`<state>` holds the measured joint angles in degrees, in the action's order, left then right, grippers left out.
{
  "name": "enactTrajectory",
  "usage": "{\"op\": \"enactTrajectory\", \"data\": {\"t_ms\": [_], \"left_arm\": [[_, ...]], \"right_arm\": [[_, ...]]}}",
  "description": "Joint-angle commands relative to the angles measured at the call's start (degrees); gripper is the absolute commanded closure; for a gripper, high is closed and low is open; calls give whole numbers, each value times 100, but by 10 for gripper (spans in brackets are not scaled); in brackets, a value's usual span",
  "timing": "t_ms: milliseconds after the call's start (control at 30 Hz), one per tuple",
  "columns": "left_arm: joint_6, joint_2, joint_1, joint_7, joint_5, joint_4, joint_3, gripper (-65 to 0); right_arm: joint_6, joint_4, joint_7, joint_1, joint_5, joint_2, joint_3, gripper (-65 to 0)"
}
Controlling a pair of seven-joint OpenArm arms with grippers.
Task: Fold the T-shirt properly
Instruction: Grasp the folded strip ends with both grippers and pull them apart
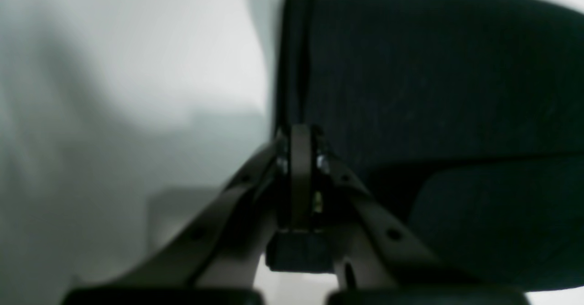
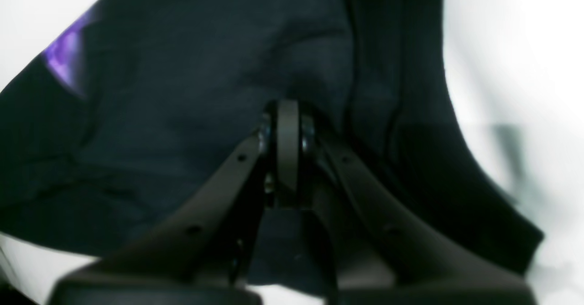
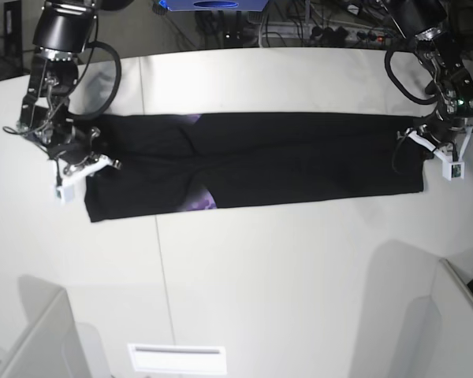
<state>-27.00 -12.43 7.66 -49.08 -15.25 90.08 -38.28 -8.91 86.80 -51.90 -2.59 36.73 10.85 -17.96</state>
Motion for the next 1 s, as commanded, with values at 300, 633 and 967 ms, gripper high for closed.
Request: {"op": "enactTrajectory", "data": {"t_ms": [300, 633, 967], "left_arm": [[-29, 43, 38, -767, -889, 1484, -853, 0], [-29, -133, 935, -863, -2638, 1484, -1618, -393], [-258, -274, 522, -855, -2629, -257, -1328, -650]], "right_arm": [[-54, 1592, -450, 26, 103, -193, -55, 0], [-63, 1741, -467, -159, 103, -210, -11, 0], [-72, 1741, -476, -203, 103, -228, -11, 0]]}}
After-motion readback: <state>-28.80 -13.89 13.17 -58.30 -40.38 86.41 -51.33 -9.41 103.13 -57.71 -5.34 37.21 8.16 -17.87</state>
